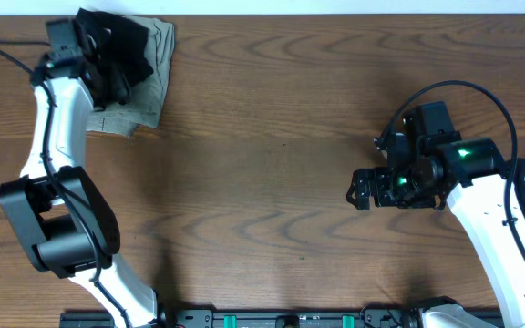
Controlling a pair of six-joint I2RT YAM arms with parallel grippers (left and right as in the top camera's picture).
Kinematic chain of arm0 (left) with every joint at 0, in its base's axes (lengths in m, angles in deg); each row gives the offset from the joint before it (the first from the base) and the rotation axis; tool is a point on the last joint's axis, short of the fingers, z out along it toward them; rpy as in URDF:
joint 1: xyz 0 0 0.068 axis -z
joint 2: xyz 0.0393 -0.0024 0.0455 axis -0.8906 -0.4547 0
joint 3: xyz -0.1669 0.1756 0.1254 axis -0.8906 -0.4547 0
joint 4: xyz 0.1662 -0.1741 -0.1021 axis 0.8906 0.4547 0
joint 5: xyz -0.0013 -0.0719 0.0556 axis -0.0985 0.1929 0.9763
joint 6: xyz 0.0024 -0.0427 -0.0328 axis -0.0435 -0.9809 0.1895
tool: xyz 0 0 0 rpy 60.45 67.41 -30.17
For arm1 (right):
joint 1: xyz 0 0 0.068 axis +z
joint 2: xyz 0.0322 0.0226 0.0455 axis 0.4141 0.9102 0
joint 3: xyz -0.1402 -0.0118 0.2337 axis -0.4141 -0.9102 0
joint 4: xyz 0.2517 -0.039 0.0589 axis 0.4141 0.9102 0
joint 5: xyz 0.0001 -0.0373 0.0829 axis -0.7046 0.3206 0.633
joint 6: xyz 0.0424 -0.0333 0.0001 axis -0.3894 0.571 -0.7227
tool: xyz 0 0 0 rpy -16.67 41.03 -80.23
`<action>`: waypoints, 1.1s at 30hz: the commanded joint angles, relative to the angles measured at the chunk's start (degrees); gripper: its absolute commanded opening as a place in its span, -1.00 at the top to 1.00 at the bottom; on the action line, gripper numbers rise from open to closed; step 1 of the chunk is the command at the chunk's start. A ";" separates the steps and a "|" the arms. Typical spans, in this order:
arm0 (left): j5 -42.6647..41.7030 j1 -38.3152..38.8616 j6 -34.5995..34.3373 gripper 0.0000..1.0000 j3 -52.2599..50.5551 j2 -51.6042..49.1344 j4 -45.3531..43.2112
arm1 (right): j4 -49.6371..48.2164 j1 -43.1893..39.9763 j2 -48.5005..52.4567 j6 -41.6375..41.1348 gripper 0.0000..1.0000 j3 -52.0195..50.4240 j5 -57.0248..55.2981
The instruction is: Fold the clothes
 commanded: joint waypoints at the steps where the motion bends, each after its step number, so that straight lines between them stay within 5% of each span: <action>1: -2.60 0.17 -0.31 -0.40 -4.68 -0.13 -4.44 | -0.33 -0.26 -0.09 1.29 -0.98 0.44 -0.13; 8: -1.31 -0.61 1.46 -0.39 -13.64 -0.13 -13.35 | 0.20 -0.26 -0.09 1.31 -0.98 0.44 -0.13; 10: -1.77 -1.27 1.44 -0.25 -13.73 -0.11 -13.31 | 0.13 -0.26 -0.09 1.31 -0.98 0.44 -0.13; 12: -3.87 -1.55 1.46 -0.04 -13.38 0.83 -13.31 | 0.02 -0.26 -0.09 1.31 -0.99 0.44 -0.13; 16: -8.94 -1.27 1.40 0.88 -12.24 5.51 -13.11 | 0.04 -0.26 -0.09 1.31 -0.98 0.44 -0.13; 26: -9.20 -0.85 1.38 0.88 -12.24 19.28 -19.32 | -0.35 -0.24 -0.09 1.31 -0.99 0.44 -0.13; 33: -2.49 -0.85 1.40 0.88 -12.24 12.70 -31.85 | -0.24 -0.24 -0.09 1.25 -0.99 0.44 -0.09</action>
